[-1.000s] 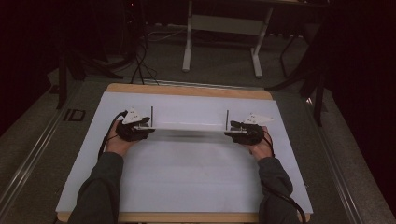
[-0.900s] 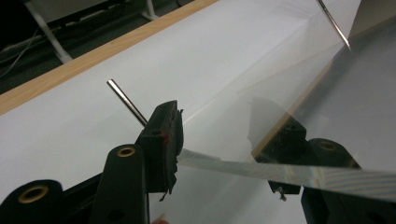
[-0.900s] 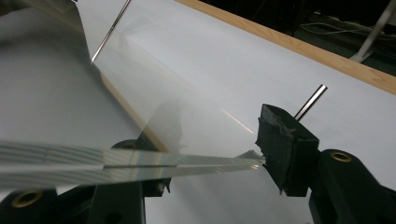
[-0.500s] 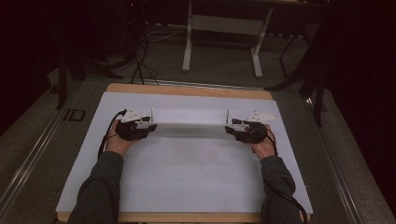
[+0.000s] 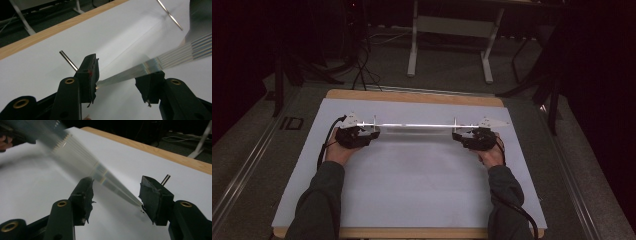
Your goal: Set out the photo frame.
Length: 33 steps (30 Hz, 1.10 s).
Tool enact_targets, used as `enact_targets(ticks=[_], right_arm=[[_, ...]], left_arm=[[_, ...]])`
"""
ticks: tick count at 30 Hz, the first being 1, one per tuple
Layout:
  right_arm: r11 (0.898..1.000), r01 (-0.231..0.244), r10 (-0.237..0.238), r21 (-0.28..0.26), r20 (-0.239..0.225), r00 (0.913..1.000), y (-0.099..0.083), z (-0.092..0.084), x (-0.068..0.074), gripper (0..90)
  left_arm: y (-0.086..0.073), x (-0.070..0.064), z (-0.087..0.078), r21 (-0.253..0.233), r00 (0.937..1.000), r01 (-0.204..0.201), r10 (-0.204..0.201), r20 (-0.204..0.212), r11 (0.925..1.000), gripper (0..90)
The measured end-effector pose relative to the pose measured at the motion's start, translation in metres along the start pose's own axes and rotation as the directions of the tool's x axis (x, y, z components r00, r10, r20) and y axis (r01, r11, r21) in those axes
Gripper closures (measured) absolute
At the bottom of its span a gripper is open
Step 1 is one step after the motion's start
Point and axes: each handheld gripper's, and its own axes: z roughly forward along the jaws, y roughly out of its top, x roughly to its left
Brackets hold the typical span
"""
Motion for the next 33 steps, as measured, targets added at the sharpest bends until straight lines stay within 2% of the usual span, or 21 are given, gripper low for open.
enact_targets(ticks=[4,9,18,24,33], right_arm=[[1.0,-0.021,0.021,-0.002,0.0,0.9998,0.002,0.001,-0.001,43.7],[1.0,-0.028,0.028,0.01,-0.004,0.9996,0.003,0.0,-0.001,43.8],[1.0,-0.011,0.01,0.011,0.011,0.9999,0.007,-0.007,0.005,44.4],[1.0,-0.03,0.03,0.002,0.011,0.9995,0.006,-0.01,0.011,44.8],[0.999,-0.04,0.04,-0.005,0.02,0.999,0.002,-0.018,0.02,45.5]], left_arm=[[0.001,0.002,0.001,0.002,0.9999,0.015,-0.015,0.008,0.9999,52.6],[0.002,0.002,0.0,0.006,0.9999,0.011,-0.011,0.012,0.9999,52.6],[0.001,-0.002,-0.002,0.008,1.0,0.005,-0.005,0.007,1.0,52.9],[0.001,0.0,-0.005,0.015,0.9994,0.022,-0.022,0.028,0.9997,52.9],[0.001,-0.002,-0.009,0.026,0.9981,0.022,-0.024,0.056,0.9994,52.9]])
